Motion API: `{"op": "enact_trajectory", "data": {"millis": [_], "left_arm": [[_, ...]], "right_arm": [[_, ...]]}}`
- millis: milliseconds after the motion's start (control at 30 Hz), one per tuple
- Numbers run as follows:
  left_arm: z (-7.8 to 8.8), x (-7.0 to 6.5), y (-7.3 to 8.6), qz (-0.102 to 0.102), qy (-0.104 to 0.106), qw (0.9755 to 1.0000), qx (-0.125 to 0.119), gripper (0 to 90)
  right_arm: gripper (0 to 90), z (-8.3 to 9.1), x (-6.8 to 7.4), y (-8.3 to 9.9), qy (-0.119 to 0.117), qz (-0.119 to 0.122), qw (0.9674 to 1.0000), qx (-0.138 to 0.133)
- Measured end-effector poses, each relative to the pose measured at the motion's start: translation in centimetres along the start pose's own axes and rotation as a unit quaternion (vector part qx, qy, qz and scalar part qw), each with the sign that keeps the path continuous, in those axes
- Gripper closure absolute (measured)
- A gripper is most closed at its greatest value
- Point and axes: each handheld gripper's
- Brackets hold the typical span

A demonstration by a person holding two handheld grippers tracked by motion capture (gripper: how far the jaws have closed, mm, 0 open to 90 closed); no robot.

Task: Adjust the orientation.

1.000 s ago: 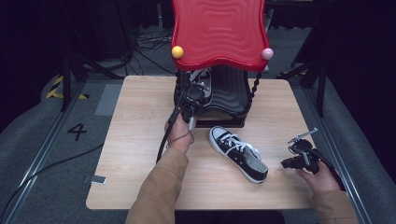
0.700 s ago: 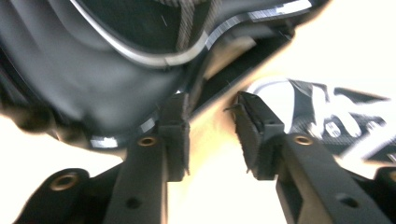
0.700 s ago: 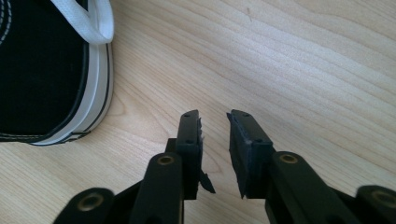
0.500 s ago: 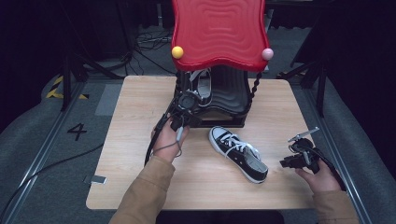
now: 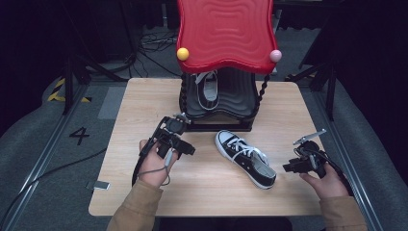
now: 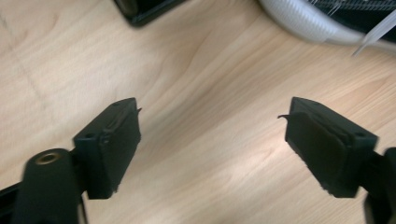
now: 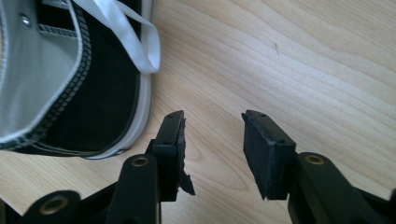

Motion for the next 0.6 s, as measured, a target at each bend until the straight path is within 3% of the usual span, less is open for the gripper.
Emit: {"op": "enact_trajectory", "data": {"millis": [33, 167, 333, 467, 600], "left_arm": [[-0.1, 0.0, 0.2, 0.003, -0.002, 1.0, 0.007, 16.7], [-0.9, 0.2, 1.3, -0.019, 0.006, 0.9979, 0.061, 17.1], [-1.4, 0.8, 2.2, -0.007, 0.008, 0.997, 0.077, 17.5], [-2.1, 1.0, 3.2, -0.014, 0.017, 0.9951, 0.097, 17.3], [-2.1, 1.4, 3.7, 0.0, 0.014, 0.9952, 0.097, 17.5]], "right_arm": [[57.8, 0.1, 0.1, -0.1, -0.001, 0.003, 1.0, -0.003], [56.7, 0.6, 0.6, -0.7, -0.008, 0.009, 0.9998, -0.015], [55.5, 1.2, 1.2, -1.2, -0.013, 0.014, 0.9995, -0.026], [54.1, 2.0, 2.7, -2.3, -0.019, 0.035, 0.9986, -0.035], [53.5, 2.5, 4.0, -3.0, -0.024, 0.054, 0.9975, -0.04]]}}
Point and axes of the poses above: each handheld gripper's, and its own axes: z roughly backward along the jaws, y roughly out of its underside, x roughly to its left, and after that the axes turned 3 degrees about x, right-handed
